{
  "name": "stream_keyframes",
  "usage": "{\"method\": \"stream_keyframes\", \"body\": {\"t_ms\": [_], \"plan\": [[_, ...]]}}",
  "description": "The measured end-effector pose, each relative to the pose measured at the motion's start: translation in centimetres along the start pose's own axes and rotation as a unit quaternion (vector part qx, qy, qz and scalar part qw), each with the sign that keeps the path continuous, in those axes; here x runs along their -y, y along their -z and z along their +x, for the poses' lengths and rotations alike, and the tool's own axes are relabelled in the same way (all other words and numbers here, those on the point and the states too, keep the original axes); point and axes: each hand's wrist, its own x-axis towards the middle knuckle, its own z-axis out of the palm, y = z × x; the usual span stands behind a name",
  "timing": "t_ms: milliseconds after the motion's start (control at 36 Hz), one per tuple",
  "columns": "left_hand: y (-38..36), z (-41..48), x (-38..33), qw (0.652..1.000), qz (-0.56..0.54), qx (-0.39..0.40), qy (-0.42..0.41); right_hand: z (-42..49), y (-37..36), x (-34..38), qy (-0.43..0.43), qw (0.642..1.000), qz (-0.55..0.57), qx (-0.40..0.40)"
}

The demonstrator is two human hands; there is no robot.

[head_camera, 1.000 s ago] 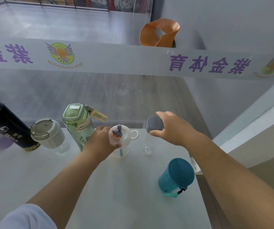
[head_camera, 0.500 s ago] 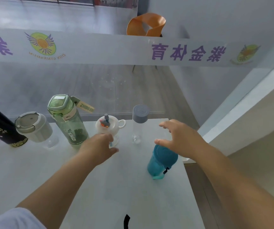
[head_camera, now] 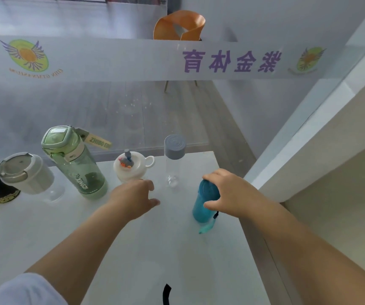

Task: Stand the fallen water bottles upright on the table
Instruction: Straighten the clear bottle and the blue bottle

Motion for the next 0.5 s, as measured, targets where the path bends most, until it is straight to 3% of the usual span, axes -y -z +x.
{"method": "stream_keyframes", "body": {"t_ms": [500], "plan": [[1.1,0.8,0.3,1.000,-0.002,-0.008,0.001,6.3,3.3,-2.4,-0.060,0.997,0.032,-0.036]]}}
